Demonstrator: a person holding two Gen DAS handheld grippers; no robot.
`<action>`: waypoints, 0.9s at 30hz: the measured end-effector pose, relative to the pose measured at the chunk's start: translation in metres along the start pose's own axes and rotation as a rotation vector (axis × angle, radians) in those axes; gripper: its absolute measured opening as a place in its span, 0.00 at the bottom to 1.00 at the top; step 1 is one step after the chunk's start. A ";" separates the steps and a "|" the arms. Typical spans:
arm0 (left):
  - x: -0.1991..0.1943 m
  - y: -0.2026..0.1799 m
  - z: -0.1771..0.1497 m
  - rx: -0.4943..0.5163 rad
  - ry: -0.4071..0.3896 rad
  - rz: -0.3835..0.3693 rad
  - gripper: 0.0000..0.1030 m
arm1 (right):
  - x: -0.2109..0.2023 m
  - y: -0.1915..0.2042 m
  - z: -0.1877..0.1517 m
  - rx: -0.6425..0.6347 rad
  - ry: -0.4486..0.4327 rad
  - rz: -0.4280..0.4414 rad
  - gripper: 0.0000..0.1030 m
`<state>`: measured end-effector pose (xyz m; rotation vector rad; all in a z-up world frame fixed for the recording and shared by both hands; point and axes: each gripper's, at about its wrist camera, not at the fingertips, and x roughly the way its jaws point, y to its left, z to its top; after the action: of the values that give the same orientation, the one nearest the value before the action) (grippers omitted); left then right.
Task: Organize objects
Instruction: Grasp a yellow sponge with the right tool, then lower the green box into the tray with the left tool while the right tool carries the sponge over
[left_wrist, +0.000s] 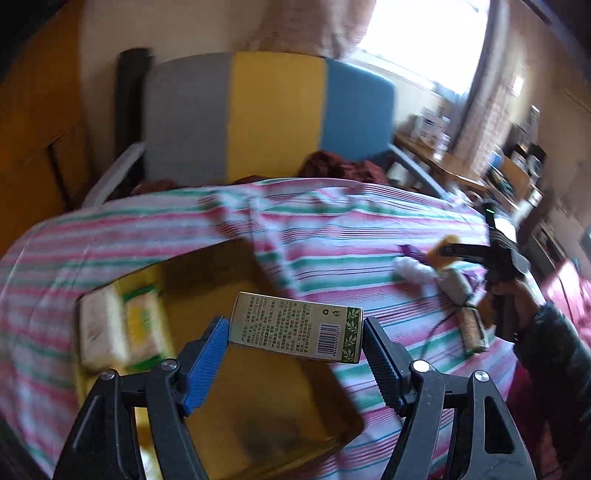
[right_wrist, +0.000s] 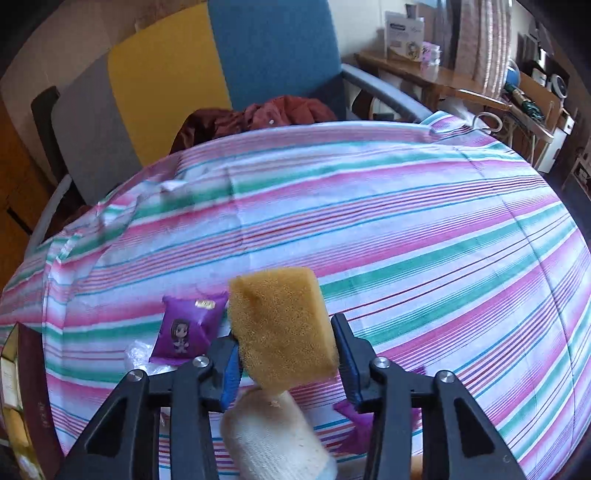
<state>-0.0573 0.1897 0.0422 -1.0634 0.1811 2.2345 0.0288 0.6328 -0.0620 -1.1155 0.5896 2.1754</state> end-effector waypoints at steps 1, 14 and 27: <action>-0.006 0.016 -0.007 -0.037 -0.005 0.036 0.71 | -0.006 -0.004 0.002 0.021 -0.022 0.008 0.42; -0.037 0.121 -0.094 -0.280 0.017 0.218 0.71 | -0.115 0.091 -0.035 -0.174 -0.117 0.336 0.42; -0.017 0.120 -0.086 -0.280 0.008 0.086 0.71 | -0.158 0.213 -0.137 -0.412 -0.052 0.485 0.42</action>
<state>-0.0663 0.0548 -0.0197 -1.2309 -0.0877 2.3819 0.0288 0.3455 0.0172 -1.2089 0.4278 2.8315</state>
